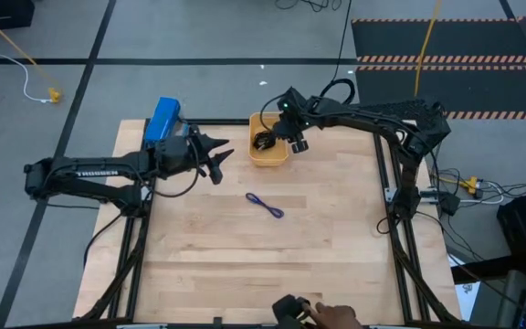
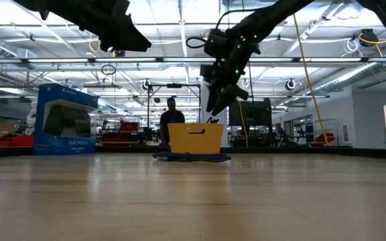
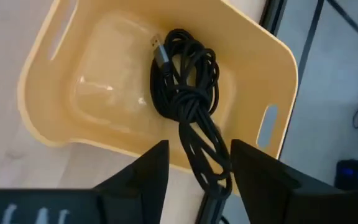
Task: Pick and place USB-C Cables
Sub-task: Put the black charger cable into the yellow bin
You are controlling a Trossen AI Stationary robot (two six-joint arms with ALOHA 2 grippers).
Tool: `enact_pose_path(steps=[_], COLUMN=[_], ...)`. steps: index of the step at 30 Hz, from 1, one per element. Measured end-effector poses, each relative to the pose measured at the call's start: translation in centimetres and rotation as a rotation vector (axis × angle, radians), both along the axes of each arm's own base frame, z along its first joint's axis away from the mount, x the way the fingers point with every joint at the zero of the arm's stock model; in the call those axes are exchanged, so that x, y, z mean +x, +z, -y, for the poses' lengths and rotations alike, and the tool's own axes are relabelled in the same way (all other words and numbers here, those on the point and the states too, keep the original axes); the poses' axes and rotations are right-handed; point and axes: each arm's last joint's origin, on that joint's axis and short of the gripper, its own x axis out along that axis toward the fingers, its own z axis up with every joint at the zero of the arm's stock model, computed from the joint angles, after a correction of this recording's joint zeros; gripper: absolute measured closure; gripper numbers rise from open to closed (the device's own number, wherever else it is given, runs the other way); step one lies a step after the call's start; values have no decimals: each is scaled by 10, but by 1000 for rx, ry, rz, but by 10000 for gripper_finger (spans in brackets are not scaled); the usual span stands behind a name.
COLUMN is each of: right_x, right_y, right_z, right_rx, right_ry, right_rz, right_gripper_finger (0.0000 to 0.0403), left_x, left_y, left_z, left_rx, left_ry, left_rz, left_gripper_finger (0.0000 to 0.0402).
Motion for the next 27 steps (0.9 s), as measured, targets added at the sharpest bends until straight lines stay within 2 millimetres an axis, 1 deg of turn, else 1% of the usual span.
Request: enact_pose_path(steps=[6,8,11,15,22,24,27], right_x=[3,3,6,7,6,8,14], right_y=[-18,-21,-23,-24,-23,-22,-17], right_z=[6,9,13,15,16,14,8], right_rx=[-3,-6,-55,-95,-95,-104,-124], right_ry=[33,24,4,12,0,6,14], right_rz=[-48,-54,-56,-63,-58,-54,-15], right_gripper_finger=[236,236,242,276,383,396,392], left_x=[0,0,0,0,0,0,0], left_y=[0,0,1,1,1,1,1], left_z=[0,0,0,0,0,0,0], left_rx=[9,7,8,8,10,10,10], left_ry=[-7,-17,-20,-20,-20,-21,-20], left_rz=[-4,-2,5,5,4,5,5], left_gripper_finger=[245,245,245,245,245,245,245])
